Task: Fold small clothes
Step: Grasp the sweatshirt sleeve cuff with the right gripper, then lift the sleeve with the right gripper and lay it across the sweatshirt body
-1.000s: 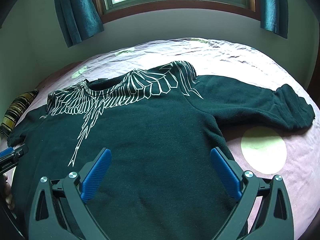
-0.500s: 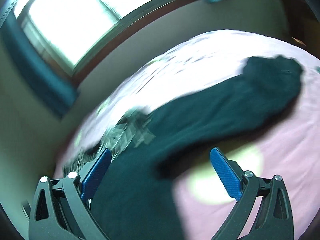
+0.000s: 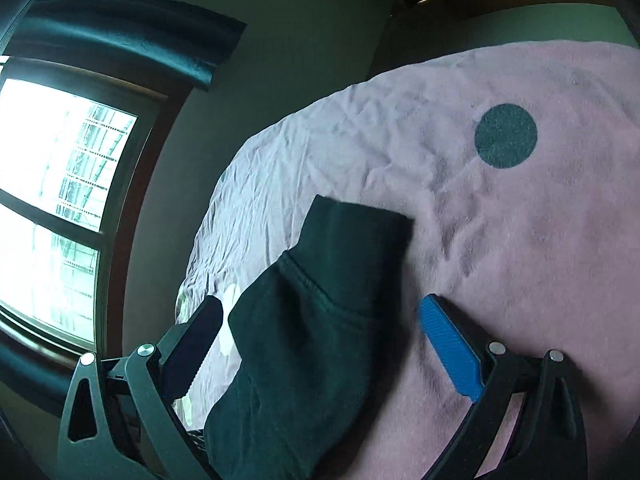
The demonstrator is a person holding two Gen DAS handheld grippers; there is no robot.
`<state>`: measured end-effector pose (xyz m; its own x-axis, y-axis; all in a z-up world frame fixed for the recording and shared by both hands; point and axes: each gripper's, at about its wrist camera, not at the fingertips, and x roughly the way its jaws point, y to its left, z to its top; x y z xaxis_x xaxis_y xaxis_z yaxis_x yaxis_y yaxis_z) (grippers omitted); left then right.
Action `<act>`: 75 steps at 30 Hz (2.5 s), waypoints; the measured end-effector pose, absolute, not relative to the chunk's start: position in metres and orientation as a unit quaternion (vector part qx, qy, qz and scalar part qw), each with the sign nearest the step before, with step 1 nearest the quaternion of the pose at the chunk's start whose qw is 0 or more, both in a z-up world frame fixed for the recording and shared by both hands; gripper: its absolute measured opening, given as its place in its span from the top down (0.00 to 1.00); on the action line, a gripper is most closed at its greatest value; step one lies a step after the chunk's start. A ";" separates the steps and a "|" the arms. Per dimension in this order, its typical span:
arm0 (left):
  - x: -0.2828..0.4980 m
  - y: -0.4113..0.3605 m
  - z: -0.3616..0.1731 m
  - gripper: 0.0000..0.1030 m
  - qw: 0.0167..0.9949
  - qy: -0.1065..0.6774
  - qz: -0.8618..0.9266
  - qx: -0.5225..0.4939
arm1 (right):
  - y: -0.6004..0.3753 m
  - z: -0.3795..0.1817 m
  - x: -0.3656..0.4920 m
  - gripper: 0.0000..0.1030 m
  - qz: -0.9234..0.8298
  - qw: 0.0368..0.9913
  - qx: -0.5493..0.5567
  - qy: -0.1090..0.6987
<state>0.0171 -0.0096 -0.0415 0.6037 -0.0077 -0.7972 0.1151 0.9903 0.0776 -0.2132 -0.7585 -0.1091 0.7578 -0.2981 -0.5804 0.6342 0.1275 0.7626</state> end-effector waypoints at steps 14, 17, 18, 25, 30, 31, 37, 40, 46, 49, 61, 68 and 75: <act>0.022 -0.017 -0.044 0.02 0.888 0.454 -0.030 0.064 | -0.782 -0.137 -0.241 0.87 -0.290 0.715 0.623 0.127; 0.020 -0.017 -0.043 0.02 0.889 0.452 -0.031 0.066 | -0.781 -0.131 -0.252 0.87 -0.311 0.717 0.612 0.117; 0.020 -0.016 -0.042 0.02 0.889 0.452 -0.031 0.065 | -0.782 -0.129 -0.256 0.87 -0.319 0.716 0.610 0.115; 0.021 -0.007 -0.044 0.02 0.888 0.456 -0.031 0.055 | -0.776 -0.133 -0.282 0.73 -0.315 0.688 0.650 0.068; 0.023 -0.005 -0.047 0.02 0.888 0.457 -0.032 0.053 | -0.763 -0.141 -0.290 0.66 -0.290 0.677 0.671 0.078; 0.024 -0.005 -0.048 0.02 0.887 0.457 -0.033 0.052 | -0.760 -0.142 -0.285 0.66 -0.284 0.679 0.672 0.086; 0.024 -0.011 -0.051 0.02 0.885 0.461 -0.044 0.051 | -0.748 -0.139 -0.245 0.58 -0.267 0.687 0.666 0.119; 0.023 -0.011 -0.051 0.02 0.885 0.461 -0.046 0.050 | -0.752 -0.135 -0.242 0.53 -0.262 0.688 0.670 0.093; 0.024 -0.006 -0.049 0.02 0.885 0.461 -0.039 0.050 | -0.777 -0.143 -0.260 0.53 -0.259 0.676 0.690 -0.003; 0.026 -0.003 -0.049 0.02 0.886 0.461 -0.033 0.049 | -0.786 -0.137 -0.247 0.57 -0.253 0.701 0.665 0.045; 0.030 0.028 -0.049 0.02 0.885 0.463 -0.009 0.058 | -0.767 -0.078 -0.223 0.90 -0.272 0.748 0.599 0.090; 0.028 0.052 -0.043 0.02 0.889 0.455 -0.001 0.050 | -0.660 0.042 -0.137 0.92 -0.159 0.859 0.478 0.090; 0.020 0.071 -0.038 0.02 0.894 0.446 -0.006 0.030 | -0.478 0.099 -0.050 0.92 -0.013 0.937 0.320 0.142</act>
